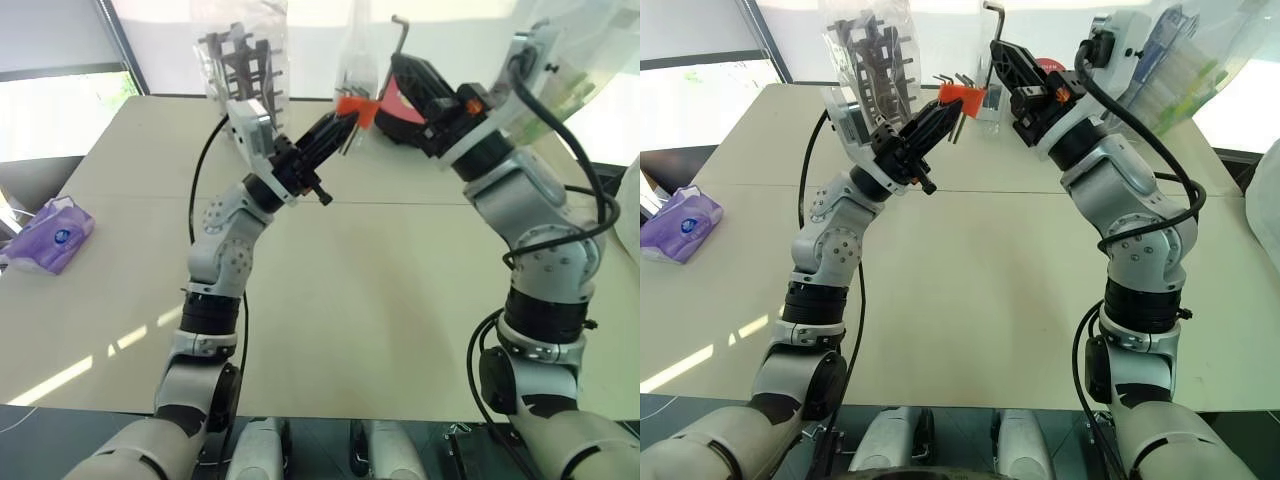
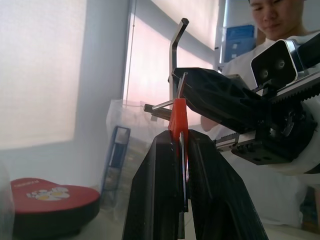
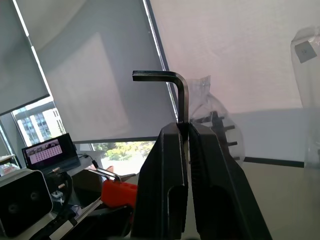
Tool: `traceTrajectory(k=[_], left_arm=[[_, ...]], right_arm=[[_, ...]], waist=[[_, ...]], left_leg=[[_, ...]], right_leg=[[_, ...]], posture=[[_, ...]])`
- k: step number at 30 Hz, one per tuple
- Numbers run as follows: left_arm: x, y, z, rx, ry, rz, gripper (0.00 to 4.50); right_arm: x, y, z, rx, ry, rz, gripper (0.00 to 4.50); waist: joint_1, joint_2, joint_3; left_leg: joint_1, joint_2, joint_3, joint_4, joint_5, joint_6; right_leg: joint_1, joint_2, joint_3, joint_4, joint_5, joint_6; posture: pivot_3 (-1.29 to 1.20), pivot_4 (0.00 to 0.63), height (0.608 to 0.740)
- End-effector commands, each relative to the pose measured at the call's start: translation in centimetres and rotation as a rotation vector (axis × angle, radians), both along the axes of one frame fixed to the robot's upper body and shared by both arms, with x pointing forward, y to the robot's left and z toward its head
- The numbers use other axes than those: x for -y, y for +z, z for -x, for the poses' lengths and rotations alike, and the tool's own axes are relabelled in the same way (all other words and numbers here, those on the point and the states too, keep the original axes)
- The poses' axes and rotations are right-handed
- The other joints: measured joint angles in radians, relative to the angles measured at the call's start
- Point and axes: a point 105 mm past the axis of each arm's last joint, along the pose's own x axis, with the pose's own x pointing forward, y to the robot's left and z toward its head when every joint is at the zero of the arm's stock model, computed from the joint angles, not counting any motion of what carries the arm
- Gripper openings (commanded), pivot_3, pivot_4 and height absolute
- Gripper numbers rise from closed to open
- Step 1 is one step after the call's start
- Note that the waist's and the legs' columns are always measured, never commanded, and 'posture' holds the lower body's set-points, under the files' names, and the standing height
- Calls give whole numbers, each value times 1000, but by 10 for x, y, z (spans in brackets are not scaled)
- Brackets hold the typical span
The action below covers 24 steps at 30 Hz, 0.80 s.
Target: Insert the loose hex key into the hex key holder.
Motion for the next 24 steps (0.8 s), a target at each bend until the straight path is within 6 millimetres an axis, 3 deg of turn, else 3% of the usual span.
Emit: traceTrajectory(k=[1, 24], left_arm=[[2, 17, 11, 70, -23, 17, 0], [-5, 10, 3, 57, 14, -6, 0]], right_arm=[[0, 16, 9, 61, 8, -8, 23], [3, 31, 18, 95, 17, -15, 23]], waist=[[0, 0, 0], [0, 0, 0]], left_leg=[[0, 0, 0, 0, 0, 0], [0, 0, 0, 0, 0, 0]], right_leg=[[0, 0, 0, 0, 0, 0], [0, 0, 0, 0, 0, 0]], posture=[[0, 150, 740], [0, 150, 740]])
